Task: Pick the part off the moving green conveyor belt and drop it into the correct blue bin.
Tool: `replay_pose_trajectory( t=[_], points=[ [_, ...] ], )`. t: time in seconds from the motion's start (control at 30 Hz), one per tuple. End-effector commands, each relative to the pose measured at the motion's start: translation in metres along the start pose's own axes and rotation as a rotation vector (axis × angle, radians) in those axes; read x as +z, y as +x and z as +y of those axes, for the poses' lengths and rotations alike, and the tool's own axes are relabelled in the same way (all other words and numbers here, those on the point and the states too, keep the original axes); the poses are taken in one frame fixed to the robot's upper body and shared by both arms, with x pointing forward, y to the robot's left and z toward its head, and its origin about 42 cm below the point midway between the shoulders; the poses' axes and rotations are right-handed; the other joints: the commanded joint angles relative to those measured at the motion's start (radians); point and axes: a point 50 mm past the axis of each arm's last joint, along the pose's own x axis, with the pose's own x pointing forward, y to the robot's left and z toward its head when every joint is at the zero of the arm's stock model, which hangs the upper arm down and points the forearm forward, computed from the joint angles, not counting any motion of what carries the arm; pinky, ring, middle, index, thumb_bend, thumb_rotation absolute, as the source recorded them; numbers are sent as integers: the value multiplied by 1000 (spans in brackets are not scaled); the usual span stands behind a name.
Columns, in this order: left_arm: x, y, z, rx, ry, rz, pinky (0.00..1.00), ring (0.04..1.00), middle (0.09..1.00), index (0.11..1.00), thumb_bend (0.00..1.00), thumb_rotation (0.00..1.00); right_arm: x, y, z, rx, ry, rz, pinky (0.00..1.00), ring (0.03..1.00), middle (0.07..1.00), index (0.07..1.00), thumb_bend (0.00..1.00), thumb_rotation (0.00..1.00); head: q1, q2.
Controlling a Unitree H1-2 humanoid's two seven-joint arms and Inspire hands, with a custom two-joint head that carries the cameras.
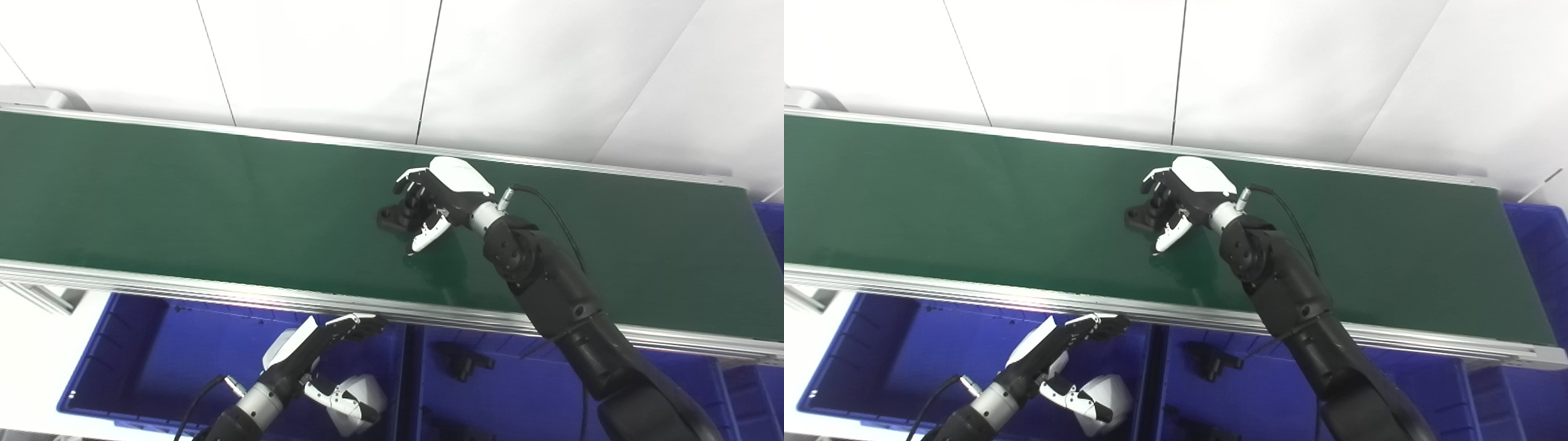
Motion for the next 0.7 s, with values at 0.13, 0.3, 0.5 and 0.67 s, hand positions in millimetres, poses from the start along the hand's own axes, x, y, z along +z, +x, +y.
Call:
replay_pose_trajectory(
  t=[0.13,0.3,0.5,0.67],
  points=[
    [10,6,7,22,9,-66,773,791,800,787,903,188,-2,0,0,4,-50,-16,300,387,483,659,568,0,2,8],
    [11,6,6,25,-7,-58,767,792,806,786,908,184,-4,-2,1,14,-115,-15,309,401,483,641,559,0,2,9],
    [12,7,7,25,-9,-60,759,790,808,788,904,190,-8,-7,4,-14,-168,-32,327,400,520,517,512,0,2,13],
    [12,8,7,31,-14,-64,753,783,804,785,900,174,-12,-13,8,-15,-212,-40,325,406,537,502,511,0,1,14]
  ],
)
